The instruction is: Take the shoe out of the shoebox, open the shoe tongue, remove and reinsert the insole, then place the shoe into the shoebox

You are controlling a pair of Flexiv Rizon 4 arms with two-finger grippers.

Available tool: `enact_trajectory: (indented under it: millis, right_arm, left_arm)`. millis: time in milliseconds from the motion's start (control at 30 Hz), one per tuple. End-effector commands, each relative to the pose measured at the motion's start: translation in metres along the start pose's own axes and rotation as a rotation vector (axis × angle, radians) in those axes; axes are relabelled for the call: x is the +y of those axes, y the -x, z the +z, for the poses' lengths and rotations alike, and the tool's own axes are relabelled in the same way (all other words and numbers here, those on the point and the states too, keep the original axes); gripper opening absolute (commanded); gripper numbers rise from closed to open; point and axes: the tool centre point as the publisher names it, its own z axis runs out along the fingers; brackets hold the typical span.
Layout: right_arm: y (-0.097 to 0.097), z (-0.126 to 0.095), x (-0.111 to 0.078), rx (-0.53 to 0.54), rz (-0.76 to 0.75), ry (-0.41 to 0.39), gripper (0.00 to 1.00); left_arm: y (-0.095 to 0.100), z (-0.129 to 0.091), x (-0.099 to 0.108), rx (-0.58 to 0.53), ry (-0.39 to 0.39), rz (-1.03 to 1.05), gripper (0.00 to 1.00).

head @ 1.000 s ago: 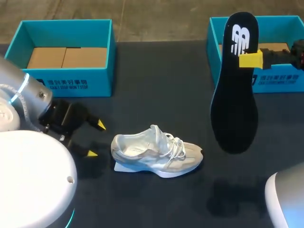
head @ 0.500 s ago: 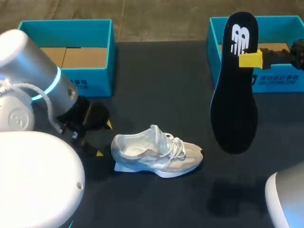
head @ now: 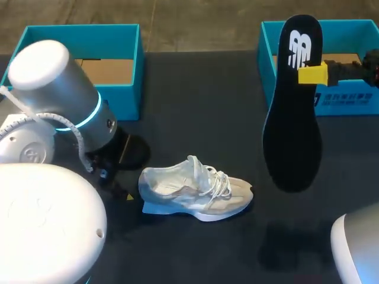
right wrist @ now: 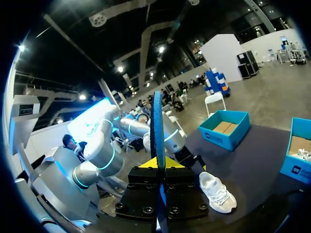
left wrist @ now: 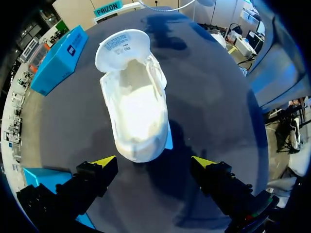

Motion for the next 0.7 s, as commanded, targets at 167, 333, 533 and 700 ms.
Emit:
enact_trajectory:
  millis: [167, 333, 533, 700]
  right_arm:
    - [0.002, 0.002, 0.005, 0.002, 0.003, -0.009, 0.0]
    - [0.002, 0.002, 0.005, 0.002, 0.003, -0.009, 0.0]
    - [0.002, 0.002, 0.005, 0.002, 0.003, -0.009, 0.0]
    - [0.002, 0.002, 0.005, 0.002, 0.003, -0.009, 0.0]
  left_arm:
    - [0.007, -0.002, -0.008, -0.031, 0.04, -0.013, 1.0]
    - [0.012, -0.019, -0.02, -0.065, -0.002, -0.013, 1.0]
    - [0.031, -0.014, -0.039, -0.077, -0.011, -0.027, 1.0]
    - [0.048, -0.003, -0.055, -0.057, -0.018, -0.037, 1.0]
